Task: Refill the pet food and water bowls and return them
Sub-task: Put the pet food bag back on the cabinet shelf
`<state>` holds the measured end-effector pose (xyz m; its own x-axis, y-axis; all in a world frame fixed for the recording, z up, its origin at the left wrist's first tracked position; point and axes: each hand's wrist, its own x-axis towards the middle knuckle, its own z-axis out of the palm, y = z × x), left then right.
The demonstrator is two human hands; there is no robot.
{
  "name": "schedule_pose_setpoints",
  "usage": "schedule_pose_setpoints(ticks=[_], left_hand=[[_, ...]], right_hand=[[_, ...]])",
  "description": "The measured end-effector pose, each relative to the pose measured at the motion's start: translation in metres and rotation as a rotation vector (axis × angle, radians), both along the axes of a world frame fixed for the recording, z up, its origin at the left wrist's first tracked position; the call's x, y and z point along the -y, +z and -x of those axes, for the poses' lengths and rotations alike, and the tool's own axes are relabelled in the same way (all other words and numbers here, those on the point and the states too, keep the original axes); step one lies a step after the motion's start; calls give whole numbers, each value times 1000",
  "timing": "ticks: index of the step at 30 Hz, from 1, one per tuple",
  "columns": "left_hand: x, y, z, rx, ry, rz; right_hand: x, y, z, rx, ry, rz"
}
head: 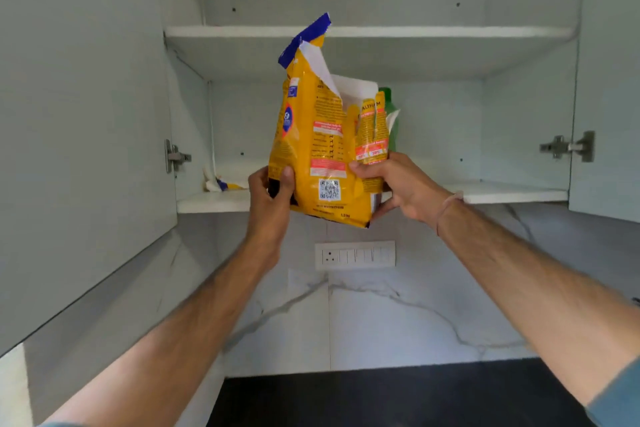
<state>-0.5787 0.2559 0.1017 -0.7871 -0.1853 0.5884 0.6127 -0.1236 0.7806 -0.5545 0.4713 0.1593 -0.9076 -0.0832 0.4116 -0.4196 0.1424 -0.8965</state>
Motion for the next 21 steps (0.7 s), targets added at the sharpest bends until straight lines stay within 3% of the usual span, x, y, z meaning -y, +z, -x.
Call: schedule_pose_setpoints(ticks=[4, 6, 9, 11, 14, 17, 21], left_hand=[[-10, 34, 19, 19, 468, 37], [-15, 40, 26, -33, 555, 49], [-30, 40, 39, -60, 399, 209], [-40, 40, 48, 3, 248, 353], [-46, 40, 64, 110, 199, 489], [-45, 46, 85, 146, 150, 530], [-41, 54, 109, 213, 82, 449]], right_hand=[[13, 35, 19, -7, -66, 47], [22, 42, 33, -19, -123, 58], [39, 41, 59, -70, -254, 24], [51, 36, 75, -102, -370, -5], [62, 24, 96, -134, -501, -97], [67, 20, 111, -105, -497, -178], [60, 29, 118, 52, -279, -146]])
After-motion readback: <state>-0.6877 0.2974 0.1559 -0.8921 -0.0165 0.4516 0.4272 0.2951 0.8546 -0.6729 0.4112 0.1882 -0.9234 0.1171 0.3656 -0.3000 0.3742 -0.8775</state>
